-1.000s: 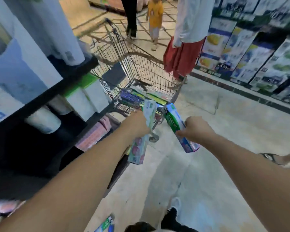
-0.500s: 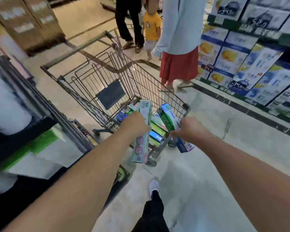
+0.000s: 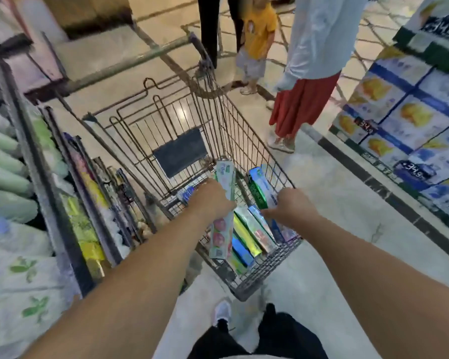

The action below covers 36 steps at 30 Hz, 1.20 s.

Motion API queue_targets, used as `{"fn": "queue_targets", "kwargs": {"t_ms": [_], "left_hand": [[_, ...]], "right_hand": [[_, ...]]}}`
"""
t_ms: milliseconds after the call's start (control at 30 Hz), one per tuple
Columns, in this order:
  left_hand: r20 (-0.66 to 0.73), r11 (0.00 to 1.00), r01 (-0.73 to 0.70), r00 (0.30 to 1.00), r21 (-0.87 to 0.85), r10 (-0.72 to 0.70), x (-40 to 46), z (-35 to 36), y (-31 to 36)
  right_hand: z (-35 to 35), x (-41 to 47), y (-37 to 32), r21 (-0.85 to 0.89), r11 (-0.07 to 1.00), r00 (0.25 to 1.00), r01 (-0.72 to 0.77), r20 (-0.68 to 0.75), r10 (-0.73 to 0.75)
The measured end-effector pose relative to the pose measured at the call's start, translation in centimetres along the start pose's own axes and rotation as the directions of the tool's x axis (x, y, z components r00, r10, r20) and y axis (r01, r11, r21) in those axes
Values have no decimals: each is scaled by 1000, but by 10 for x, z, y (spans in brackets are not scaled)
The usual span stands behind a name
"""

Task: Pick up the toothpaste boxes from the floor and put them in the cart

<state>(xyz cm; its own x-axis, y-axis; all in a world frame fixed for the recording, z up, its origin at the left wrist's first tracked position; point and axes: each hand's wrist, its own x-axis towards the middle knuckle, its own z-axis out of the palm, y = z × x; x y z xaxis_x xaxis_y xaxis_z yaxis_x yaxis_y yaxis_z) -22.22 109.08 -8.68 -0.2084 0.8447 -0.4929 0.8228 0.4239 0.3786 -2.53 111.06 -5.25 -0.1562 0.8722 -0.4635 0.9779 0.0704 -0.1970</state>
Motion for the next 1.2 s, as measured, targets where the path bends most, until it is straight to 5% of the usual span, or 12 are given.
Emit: {"fn": "queue_targets", "kwargs": {"t_ms": [267,667,933,1200], "left_hand": [[32,917,330,943,-223,-331,53,88,-25],[119,739,620,781,-264,-612,89,213,-45],[142,731,619,782,-286,-607,93,220,-45],[216,753,561,828,-343,-518,74,175,-40]], "right_hand": [[72,96,3,0,991,960,133,249,-129],[192,172,14,-58,969,879,240,437,-191],[217,183,12,-49,962,843,269,495,-210],[164,171,3,-126,913,791,389,553,-261]]}}
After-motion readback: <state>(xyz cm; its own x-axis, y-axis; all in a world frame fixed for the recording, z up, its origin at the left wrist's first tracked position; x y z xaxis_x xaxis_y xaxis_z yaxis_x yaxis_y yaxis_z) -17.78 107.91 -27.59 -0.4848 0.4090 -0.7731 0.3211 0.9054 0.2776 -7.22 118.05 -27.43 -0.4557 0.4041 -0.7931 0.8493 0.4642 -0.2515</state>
